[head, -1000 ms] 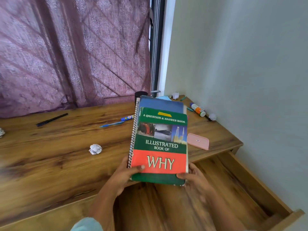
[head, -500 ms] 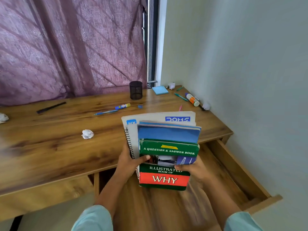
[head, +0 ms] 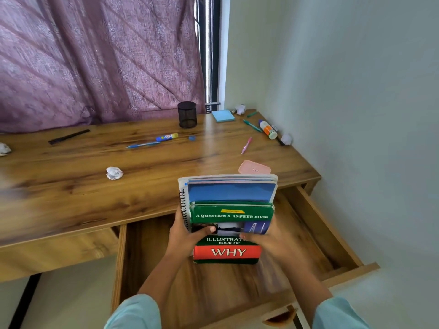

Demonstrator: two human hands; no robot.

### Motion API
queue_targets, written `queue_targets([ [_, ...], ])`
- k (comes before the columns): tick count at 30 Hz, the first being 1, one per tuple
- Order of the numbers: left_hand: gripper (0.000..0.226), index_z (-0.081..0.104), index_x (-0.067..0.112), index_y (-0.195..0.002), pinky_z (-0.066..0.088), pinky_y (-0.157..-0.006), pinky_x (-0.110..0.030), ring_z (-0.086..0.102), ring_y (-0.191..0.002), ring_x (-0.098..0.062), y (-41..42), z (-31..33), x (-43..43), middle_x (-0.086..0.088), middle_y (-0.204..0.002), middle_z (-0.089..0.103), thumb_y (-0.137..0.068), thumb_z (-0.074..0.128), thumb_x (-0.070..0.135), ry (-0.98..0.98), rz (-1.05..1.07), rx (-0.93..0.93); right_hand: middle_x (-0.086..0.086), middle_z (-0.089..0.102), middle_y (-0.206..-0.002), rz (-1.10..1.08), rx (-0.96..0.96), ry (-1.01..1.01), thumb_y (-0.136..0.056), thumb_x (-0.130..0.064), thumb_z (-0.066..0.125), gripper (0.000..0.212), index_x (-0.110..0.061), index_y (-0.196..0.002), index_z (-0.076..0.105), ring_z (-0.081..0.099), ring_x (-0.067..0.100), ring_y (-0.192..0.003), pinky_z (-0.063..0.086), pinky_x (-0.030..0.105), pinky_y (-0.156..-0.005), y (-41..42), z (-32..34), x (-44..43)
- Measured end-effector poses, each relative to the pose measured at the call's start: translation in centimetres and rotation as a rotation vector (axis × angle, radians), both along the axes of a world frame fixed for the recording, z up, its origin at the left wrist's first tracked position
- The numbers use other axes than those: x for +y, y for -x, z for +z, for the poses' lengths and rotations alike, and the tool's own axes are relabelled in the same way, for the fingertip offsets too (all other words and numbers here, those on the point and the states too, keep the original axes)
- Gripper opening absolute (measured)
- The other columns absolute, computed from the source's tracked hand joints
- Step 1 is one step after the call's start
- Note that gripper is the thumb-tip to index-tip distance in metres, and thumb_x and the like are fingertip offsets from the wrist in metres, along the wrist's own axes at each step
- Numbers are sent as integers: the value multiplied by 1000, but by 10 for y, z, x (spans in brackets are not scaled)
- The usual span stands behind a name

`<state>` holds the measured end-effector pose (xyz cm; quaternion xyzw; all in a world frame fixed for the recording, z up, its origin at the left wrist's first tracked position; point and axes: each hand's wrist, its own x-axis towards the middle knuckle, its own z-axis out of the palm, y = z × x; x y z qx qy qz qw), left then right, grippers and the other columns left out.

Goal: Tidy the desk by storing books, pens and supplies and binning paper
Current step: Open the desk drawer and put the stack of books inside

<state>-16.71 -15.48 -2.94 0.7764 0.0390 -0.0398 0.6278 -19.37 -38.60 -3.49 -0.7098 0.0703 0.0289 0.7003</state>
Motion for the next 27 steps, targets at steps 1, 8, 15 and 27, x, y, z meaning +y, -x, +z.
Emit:
queue_targets([
  [1,84,39,25,-128,53,-80,-29,61,-105,-14,0,0,-1,9,-112,62,-60,87,23,-7,6,1,21,67,-108,-27,12,0,-68,11,78,64,-5,-121,46,72,23,-84,58,30,-66,4,-6,2],
  [8,68,33,28,-120,44,-64,-10,57,-98,-10,4,16,-13,17,-102,56,-72,80,22,-144,-26,-55,10,68,-102,-73,4,67,-77,0,74,51,-10,-118,47,71,23,-83,57,27,-63,9,-13,-7],
  [15,69,37,20,-121,49,-78,-32,56,-95,-11,-1,62,-52,13,-103,57,-70,79,38,-350,-49,-290,4,67,-103,-176,-176,128,-75,-22,74,46,-32,-111,47,72,17,-84,60,34,-66,23,39,-44],
  [27,45,62,17,-101,56,-83,-46,71,-83,-26,-12,62,-122,-8,-93,72,-77,67,54,-54,-141,243,3,74,-73,-43,264,361,-93,-43,54,30,-16,-89,68,70,16,-62,58,29,-67,24,96,-123],
])
